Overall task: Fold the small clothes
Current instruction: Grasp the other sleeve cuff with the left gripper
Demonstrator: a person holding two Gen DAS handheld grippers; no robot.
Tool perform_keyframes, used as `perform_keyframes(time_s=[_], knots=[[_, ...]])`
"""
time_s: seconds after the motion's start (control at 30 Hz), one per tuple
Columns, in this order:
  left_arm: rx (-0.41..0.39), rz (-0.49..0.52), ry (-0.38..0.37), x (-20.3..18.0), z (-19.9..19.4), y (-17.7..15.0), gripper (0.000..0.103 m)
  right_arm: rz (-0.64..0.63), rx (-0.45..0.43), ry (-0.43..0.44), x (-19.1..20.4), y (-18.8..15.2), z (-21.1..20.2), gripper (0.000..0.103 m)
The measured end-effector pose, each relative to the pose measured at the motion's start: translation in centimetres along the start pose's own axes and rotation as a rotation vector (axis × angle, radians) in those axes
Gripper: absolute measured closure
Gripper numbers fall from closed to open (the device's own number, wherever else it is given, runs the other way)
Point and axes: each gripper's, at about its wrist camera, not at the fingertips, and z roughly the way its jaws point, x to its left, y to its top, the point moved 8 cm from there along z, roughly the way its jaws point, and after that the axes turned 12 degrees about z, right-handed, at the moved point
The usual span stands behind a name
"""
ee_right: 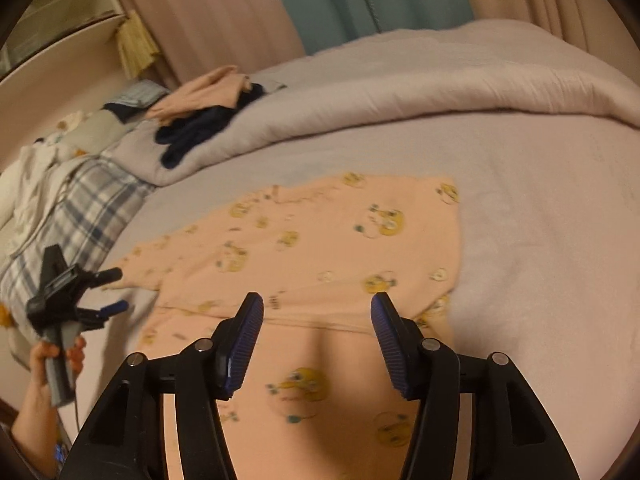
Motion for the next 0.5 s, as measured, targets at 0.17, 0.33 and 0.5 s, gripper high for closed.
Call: perform_keyframes(time_s=[0.17,0.33,0.5], knots=[[-0.106,-0.220,0.006,6.5,-1.7,2.1,0.011,-0.022,0.022,0.006,0.9,-0.8,0.5,0.047],[-0.222,-0.383,-0.043,10.7,-2.7,5.4,0.010,-0.056,0.024,-0.008,2.1,-1.3,0.7,0.047],[-0.295,-0.468,-0.035,13.9,-4.3,8.3,0.011,-0.100,0.018,-0.012,3.1,-1.6,0.7,0.047]])
